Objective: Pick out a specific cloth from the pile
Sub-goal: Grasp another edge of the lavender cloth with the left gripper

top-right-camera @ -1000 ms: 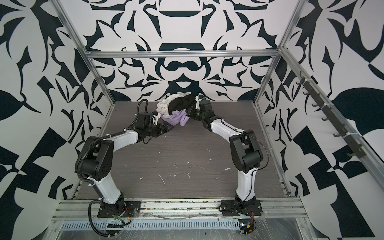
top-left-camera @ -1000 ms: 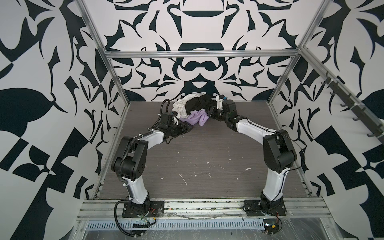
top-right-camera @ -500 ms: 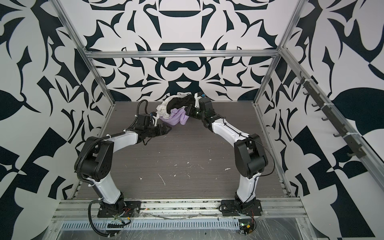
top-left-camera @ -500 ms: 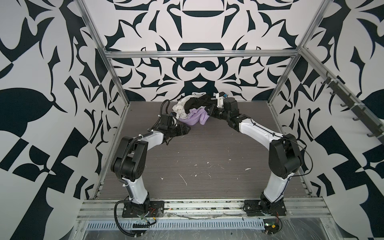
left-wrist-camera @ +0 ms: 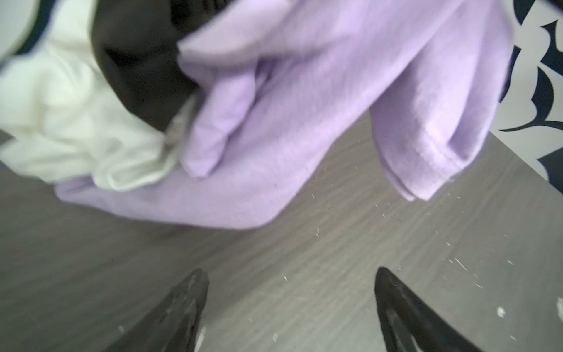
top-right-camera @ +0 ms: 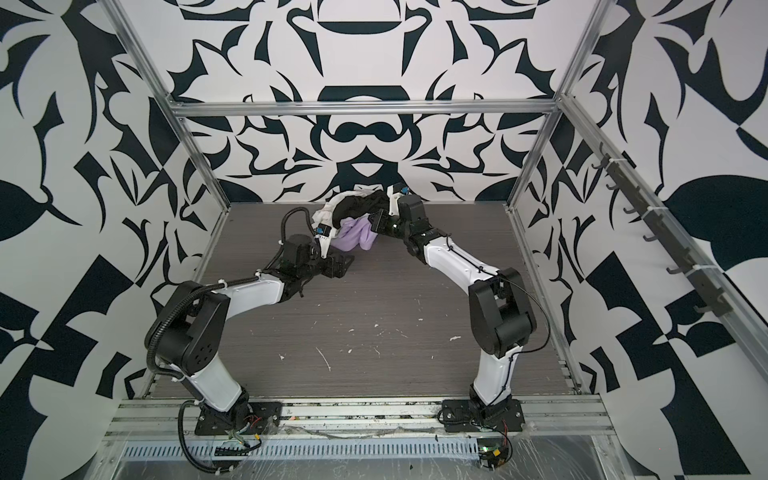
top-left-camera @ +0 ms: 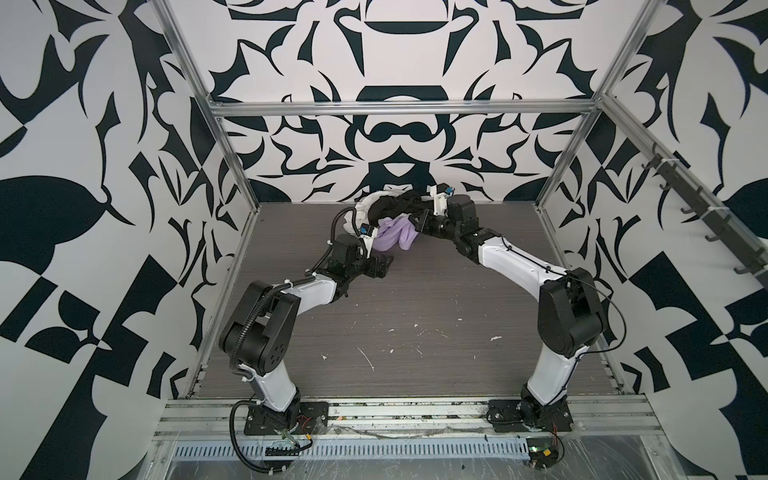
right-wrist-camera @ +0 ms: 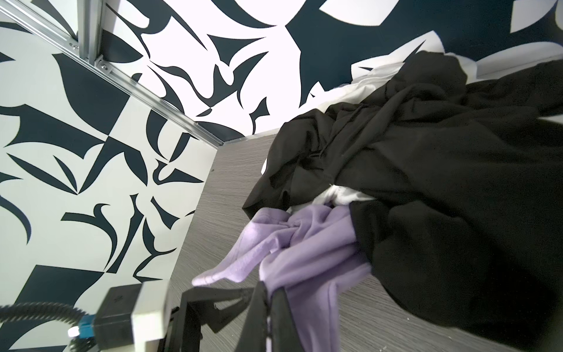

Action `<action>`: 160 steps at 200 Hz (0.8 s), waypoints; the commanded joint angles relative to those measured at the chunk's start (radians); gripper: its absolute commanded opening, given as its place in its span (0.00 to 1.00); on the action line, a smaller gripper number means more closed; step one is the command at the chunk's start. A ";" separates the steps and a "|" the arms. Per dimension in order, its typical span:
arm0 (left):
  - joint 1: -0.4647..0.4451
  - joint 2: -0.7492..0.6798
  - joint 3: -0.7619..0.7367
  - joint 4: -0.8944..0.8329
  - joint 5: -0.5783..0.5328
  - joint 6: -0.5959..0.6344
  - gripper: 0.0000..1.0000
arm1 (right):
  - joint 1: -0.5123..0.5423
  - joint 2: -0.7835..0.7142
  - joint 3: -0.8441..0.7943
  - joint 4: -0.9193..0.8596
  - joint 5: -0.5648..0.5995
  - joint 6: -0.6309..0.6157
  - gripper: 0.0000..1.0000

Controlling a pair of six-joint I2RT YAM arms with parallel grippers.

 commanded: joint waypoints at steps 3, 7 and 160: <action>0.005 0.030 -0.047 0.236 -0.018 0.100 0.88 | 0.009 -0.079 0.050 0.086 -0.055 -0.011 0.00; 0.005 0.035 -0.049 0.247 -0.019 0.109 0.88 | 0.007 -0.081 0.049 0.087 -0.056 -0.011 0.00; 0.005 0.227 0.111 0.325 0.009 0.316 0.67 | -0.020 -0.083 0.038 0.103 -0.107 0.035 0.00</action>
